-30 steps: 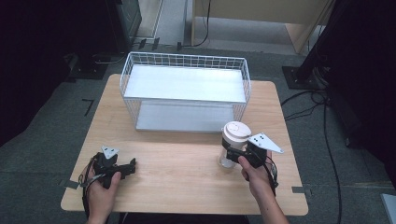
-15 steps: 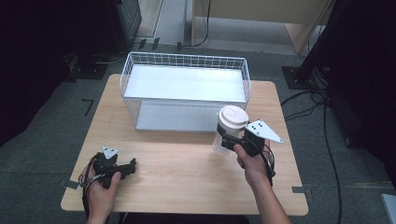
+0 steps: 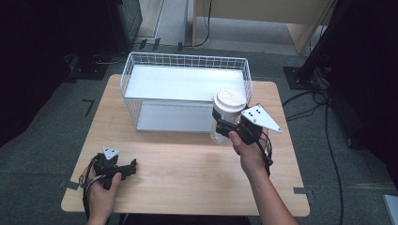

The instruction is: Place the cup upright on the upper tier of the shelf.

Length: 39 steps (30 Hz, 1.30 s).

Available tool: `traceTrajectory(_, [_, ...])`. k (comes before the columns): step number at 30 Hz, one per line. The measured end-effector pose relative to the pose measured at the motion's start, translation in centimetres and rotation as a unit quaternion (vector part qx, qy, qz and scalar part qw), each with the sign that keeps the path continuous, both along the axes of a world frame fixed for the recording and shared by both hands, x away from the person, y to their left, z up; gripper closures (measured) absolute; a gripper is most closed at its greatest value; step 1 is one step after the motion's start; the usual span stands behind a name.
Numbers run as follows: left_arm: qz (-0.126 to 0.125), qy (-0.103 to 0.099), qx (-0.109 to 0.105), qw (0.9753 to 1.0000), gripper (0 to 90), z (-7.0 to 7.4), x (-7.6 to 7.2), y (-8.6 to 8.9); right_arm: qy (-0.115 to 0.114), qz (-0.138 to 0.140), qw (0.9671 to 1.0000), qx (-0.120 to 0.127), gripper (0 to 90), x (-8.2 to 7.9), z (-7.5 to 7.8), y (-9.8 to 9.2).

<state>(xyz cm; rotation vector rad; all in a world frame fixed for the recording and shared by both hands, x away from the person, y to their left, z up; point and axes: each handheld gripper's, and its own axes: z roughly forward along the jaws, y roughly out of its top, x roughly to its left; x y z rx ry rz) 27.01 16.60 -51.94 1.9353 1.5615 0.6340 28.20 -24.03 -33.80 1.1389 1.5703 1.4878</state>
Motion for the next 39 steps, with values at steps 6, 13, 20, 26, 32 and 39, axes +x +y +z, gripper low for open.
traceTrajectory(6, [0.0, 0.0, 0.0, 1.0, 0.0, 0.0, 0.0, 0.0, -0.028, -0.024, 0.9993, 0.005, 15.0, 1.3, 2.6, 0.6])
traceTrajectory(13, [0.001, 0.0, 0.0, 1.0, 0.0, 0.0, 0.0, 0.0, -0.054, -0.04, 0.9977, 0.01, 15.0, 2.4, 5.3, 1.1])
traceTrajectory(20, [0.001, 0.0, -0.001, 1.0, 0.0, 0.0, 0.0, 0.0, -0.055, -0.056, 0.9967, 0.022, 15.0, 4.6, 6.9, 1.9])
traceTrajectory(26, [0.001, 0.0, -0.001, 1.0, 0.0, 0.0, 0.0, 0.0, -0.028, -0.067, 0.9969, 0.03, 15.0, 7.4, 6.9, 2.6])
traceTrajectory(32, [0.0, 0.0, -0.001, 1.0, 0.0, 0.0, 0.0, 0.0, -0.018, -0.076, 0.9966, 0.025, 15.0, 9.9, 6.8, 3.5])
traceTrajectory(39, [0.0, 0.0, -0.001, 1.0, 0.0, 0.0, 0.0, 0.0, -0.015, -0.099, 0.9949, 0.011, 15.0, 12.7, 6.7, 4.8])
